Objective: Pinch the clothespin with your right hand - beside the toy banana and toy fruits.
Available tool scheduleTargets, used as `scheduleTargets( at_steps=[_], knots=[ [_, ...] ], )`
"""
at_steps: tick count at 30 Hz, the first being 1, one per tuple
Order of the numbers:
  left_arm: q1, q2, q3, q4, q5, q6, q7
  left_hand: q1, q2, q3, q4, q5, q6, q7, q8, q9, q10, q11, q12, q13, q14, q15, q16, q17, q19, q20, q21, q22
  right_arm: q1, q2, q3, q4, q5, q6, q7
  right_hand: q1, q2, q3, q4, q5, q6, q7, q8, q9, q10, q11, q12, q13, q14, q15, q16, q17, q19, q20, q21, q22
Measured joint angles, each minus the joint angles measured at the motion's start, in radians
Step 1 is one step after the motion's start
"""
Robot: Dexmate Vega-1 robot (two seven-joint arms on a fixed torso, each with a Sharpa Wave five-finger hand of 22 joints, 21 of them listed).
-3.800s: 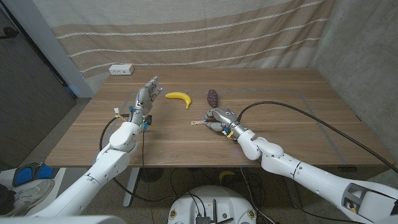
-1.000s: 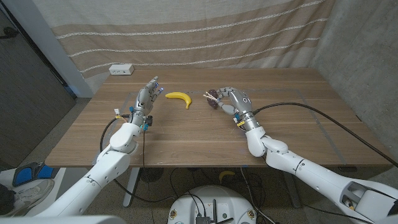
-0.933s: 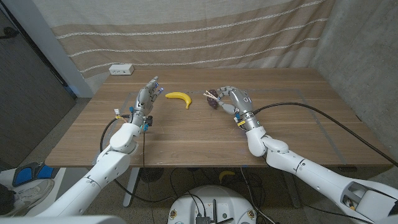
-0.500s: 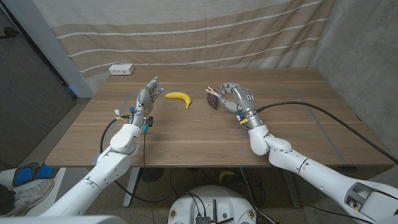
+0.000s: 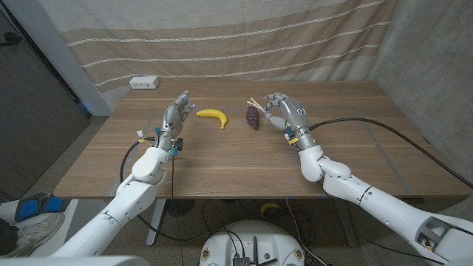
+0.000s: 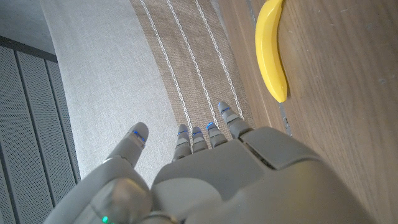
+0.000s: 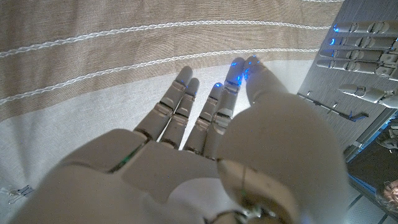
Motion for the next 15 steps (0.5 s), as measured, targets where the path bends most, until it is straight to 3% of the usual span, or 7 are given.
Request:
scheduleTargets(
  at_steps=[15],
  knots=[
    [0.008,-0.003,0.001,0.005,0.000,-0.010,-0.003,0.000,0.000,0.004,-0.004,0.000,0.000,0.000,0.000,0.000,0.000,0.000,0.000,0.000,0.000,0.000,0.000,0.002,0.000,0.000,0.000,0.000,-0.012,-0.024,0.027,-0.040,-0.024,-0.033,-0.003,-0.006,-0.006,0.011,-0.002,0.006,-0.004,-0.004,0.008,0.014,-0.004,-0.004,-0.008,0.004,0.000,0.000,-0.008,0.000,0.000,0.000,0.000,0.000]
  ],
)
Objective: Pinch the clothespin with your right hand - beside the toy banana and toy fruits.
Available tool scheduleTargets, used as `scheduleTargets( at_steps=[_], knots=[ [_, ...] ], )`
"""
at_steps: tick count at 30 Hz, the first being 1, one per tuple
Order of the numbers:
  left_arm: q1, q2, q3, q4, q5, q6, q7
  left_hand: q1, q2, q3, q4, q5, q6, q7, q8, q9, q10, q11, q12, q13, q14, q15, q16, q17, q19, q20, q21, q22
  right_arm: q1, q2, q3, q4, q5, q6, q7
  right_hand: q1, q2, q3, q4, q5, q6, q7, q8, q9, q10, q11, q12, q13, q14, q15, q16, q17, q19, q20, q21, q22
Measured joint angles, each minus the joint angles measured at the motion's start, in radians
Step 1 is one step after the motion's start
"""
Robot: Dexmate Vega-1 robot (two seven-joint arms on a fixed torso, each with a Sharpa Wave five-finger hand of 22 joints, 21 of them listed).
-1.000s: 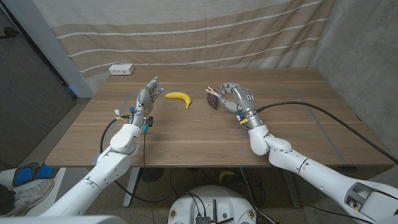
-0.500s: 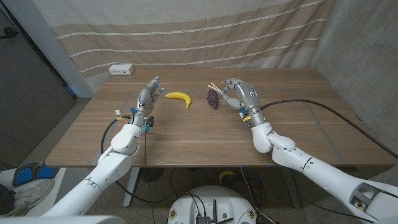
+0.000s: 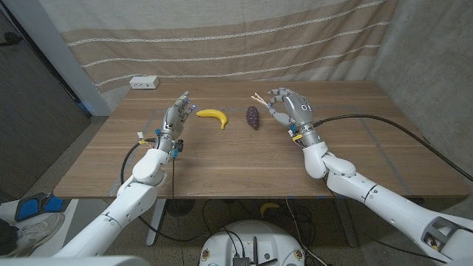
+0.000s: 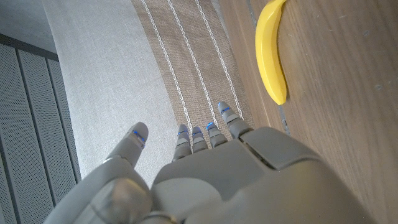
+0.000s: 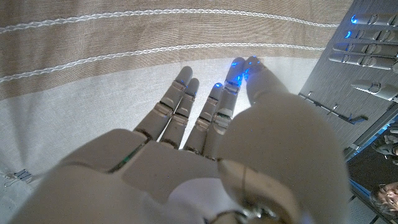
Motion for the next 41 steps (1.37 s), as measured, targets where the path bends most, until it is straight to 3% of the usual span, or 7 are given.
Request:
scheduleTargets(
  at_steps=[41],
  knots=[
    [-0.002,0.019,-0.005,0.021,-0.040,-0.025,-0.081,0.000,0.000,-0.003,-0.011,0.000,0.000,0.000,0.000,0.000,0.000,0.000,0.000,0.000,0.000,0.000,0.000,0.000,0.000,0.000,0.000,0.000,-0.160,-0.054,0.096,-0.209,-0.048,-0.207,-0.012,-0.015,-0.015,0.030,0.000,0.003,-0.005,-0.005,0.010,0.014,-0.002,-0.002,-0.007,0.009,-0.006,-0.005,-0.022,0.000,-0.009,0.002,0.000,0.000]
  ],
)
